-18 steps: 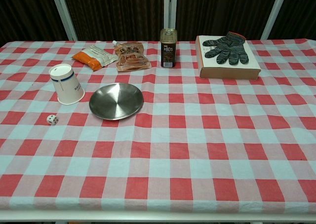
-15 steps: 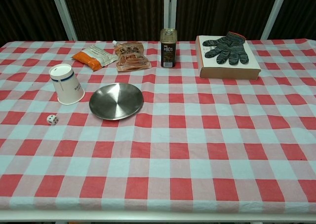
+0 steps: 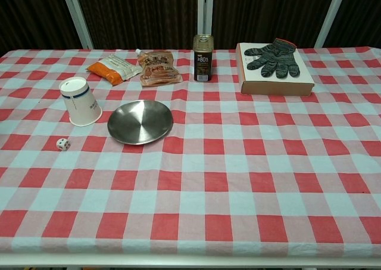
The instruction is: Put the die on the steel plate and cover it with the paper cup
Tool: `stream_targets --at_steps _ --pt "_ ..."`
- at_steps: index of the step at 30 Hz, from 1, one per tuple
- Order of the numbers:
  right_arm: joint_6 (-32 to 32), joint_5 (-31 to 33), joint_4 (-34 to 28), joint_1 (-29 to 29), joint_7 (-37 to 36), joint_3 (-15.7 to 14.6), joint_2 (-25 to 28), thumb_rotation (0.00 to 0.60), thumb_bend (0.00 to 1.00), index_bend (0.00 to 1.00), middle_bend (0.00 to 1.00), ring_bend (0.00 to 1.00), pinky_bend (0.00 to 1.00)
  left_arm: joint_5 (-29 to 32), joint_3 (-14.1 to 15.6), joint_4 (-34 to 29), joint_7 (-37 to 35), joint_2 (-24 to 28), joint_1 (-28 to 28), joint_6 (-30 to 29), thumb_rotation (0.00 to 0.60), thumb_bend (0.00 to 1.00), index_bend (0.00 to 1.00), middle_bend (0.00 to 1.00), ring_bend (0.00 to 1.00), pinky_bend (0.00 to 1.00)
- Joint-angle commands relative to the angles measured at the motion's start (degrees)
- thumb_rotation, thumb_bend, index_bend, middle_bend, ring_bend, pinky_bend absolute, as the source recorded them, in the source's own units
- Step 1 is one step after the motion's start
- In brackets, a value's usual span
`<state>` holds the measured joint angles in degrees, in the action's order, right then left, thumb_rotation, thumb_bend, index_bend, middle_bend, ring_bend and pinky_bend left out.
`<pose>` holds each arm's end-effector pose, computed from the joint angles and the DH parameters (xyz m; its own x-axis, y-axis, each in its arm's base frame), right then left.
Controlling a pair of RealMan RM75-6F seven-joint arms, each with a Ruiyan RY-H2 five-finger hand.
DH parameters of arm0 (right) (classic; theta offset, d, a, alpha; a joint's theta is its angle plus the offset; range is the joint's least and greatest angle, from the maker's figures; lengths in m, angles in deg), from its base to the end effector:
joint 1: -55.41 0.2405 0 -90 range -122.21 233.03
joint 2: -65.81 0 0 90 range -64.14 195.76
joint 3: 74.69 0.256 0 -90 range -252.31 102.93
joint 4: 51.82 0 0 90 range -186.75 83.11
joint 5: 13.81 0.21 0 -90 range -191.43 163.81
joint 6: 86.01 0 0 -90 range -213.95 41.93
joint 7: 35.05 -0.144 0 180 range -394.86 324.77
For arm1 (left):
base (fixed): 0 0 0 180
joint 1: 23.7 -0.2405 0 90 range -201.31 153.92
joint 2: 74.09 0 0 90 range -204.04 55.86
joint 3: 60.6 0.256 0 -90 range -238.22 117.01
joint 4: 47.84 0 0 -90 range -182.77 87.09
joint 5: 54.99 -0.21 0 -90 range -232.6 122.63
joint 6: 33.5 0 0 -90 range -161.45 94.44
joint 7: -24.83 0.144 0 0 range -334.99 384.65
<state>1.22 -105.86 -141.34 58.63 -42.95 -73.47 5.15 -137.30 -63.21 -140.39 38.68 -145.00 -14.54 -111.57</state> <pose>-0.3162 -0.1664 0.1779 0.3759 -0.0106 0.9266 -0.9237 -0.0836 0.3738 -0.2980 0.2004 0.1060 0.4989 0.1090 0.8598 0.8666 -0.0491 -0.4967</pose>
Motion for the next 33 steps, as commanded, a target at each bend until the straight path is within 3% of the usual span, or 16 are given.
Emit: stream_targets --at_steps 1,6,11,23,33 --pt "0.02 -0.12 -0.09 0.16 0.10 0.11 0.18 0.600 0.20 0.00 0.16 0.00 0.10 0.04 -1.40 0.96 -2.14 -1.64 5.20 6.89 0.600 0.16 0.30 0.35 0.28 0.27" --pt "-0.10 0.30 -0.28 0.21 0.30 0.25 0.52 0.600 0.20 0.00 0.16 0.00 0.10 2.03 -2.47 4.25 -3.38 -5.14 11.11 15.91 0.600 0.18 0.38 0.61 0.57 0.63" --pt "-0.38 0.82 -0.56 0.22 0.62 0.33 0.67 0.600 0.20 0.00 0.17 0.00 0.10 4.45 -3.00 7.76 -4.84 -8.79 14.78 21.66 0.600 0.22 0.41 0.77 0.75 0.80" --pt "-0.66 1.18 -1.02 0.33 1.19 0.40 0.73 0.600 0.20 0.00 0.17 0.00 0.10 8.60 -3.09 15.92 -5.00 -16.62 18.52 25.79 0.600 0.26 0.44 0.86 0.83 0.87" --pt "-0.65 1.48 -1.01 0.15 1.21 0.35 0.75 0.600 0.21 0.00 0.17 0.00 0.10 9.99 -2.13 18.71 -3.74 -18.50 19.22 26.15 0.600 0.29 0.46 0.87 0.84 0.87"
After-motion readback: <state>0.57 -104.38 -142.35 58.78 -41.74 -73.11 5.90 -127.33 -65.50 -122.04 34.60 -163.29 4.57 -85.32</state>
